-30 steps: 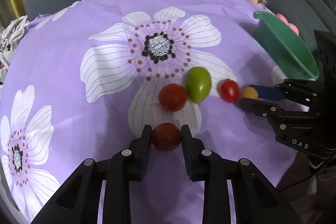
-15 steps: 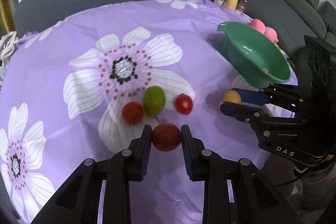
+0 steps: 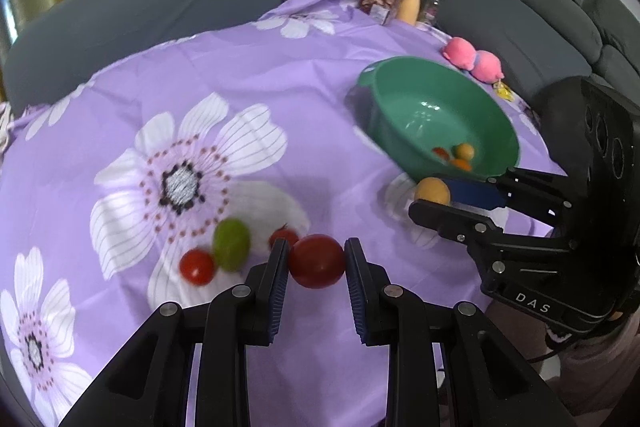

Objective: Organize fruits
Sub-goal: 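Carry the tomato with the left gripper while the right gripper carries the tan fruit to the bowl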

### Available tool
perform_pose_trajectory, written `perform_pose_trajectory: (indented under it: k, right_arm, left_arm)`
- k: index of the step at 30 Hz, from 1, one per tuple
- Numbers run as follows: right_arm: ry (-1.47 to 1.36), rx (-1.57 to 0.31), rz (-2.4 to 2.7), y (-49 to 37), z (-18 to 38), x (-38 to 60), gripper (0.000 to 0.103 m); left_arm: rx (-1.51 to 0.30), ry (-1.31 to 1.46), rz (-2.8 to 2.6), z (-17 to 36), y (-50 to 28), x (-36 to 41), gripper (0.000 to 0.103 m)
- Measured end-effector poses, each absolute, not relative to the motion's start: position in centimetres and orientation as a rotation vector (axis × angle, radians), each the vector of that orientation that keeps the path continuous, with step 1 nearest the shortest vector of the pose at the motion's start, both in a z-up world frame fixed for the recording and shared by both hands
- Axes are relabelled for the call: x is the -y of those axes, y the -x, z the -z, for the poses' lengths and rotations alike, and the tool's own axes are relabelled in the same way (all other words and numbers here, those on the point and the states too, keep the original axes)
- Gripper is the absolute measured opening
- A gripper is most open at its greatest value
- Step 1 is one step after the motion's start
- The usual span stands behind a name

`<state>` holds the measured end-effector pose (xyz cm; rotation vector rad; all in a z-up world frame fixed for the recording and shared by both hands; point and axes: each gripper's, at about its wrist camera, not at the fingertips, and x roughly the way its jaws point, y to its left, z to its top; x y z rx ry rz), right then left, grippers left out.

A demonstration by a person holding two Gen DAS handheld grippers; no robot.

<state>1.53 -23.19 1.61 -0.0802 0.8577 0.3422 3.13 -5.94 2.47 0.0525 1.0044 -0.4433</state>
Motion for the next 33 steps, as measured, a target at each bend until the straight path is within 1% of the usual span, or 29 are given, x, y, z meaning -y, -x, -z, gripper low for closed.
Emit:
perform_pose_trajectory:
  k: [20, 33]
  right_arm:
    - [-0.020, -0.777, -0.157, -1.1, -3.3, 31.6, 0.028]
    - [-0.062, -0.786, -0.059, -1.6, -2.5, 35.1, 0.028]
  left_arm:
    - [-0.939, -0.141, 0.612, -5.0, -6.6, 15.5, 0.028]
    - [-0.992, -0.213, 0.640, -2.9, -9.1, 20.1, 0.028]
